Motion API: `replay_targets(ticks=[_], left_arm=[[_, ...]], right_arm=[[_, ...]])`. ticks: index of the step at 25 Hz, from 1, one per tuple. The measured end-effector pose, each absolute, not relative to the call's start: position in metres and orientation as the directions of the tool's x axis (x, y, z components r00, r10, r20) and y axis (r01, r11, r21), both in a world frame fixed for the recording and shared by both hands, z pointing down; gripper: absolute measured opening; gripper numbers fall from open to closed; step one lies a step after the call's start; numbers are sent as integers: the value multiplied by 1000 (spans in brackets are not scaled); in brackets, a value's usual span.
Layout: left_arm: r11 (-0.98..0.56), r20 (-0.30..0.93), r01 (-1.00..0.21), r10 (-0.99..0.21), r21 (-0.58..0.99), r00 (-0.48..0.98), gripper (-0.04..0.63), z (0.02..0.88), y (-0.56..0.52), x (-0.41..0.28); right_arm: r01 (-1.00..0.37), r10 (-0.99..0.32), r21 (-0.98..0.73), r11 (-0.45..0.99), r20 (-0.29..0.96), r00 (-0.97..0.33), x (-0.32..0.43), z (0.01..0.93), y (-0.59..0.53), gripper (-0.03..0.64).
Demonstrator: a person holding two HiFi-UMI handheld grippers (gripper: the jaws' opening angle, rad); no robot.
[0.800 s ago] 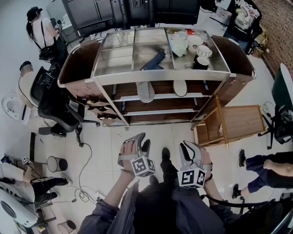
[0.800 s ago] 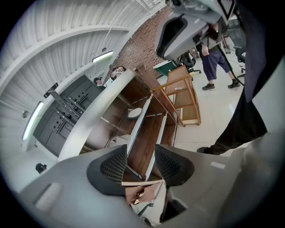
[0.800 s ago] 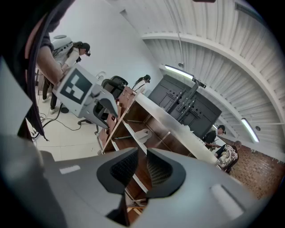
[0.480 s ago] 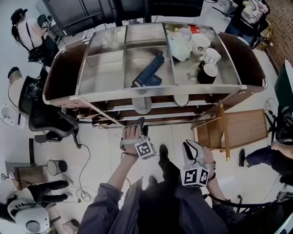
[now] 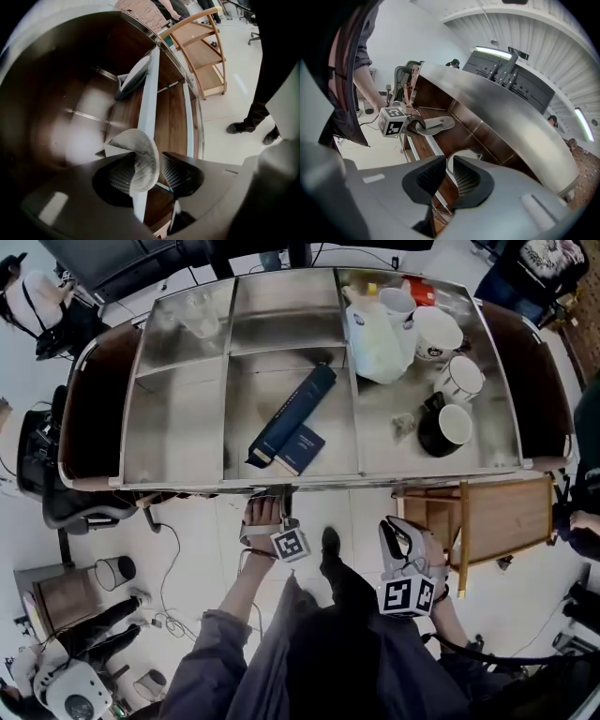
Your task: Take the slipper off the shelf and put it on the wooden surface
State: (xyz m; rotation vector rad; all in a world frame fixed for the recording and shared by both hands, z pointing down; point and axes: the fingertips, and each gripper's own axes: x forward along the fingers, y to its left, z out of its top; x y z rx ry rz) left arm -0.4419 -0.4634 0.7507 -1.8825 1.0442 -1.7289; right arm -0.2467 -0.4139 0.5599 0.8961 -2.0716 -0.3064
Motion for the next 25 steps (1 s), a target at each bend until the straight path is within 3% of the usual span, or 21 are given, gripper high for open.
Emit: replay_targets(ticks=[1, 9, 19, 25], left_arm=[[-638, 668, -264, -743, -724, -37, 153, 749, -467, -444], [-533, 571, -316, -821, -785, -33, 58, 698, -463, -454], [-353, 389, -361, -921, -863, -30, 45, 586, -315, -446], [-345, 385, -436, -923, -831, -2, 44, 564, -150, -404]], right_arm=[[-484, -688, 499, 719, 608, -395, -245, 563, -418, 48], [-473, -688, 507, 721, 604, -401, -239, 562, -407, 43], [-496, -774, 594, 633, 498, -392, -218, 509, -277, 38], [-496, -772, 593, 634, 519, -367, -187, 511, -147, 31]])
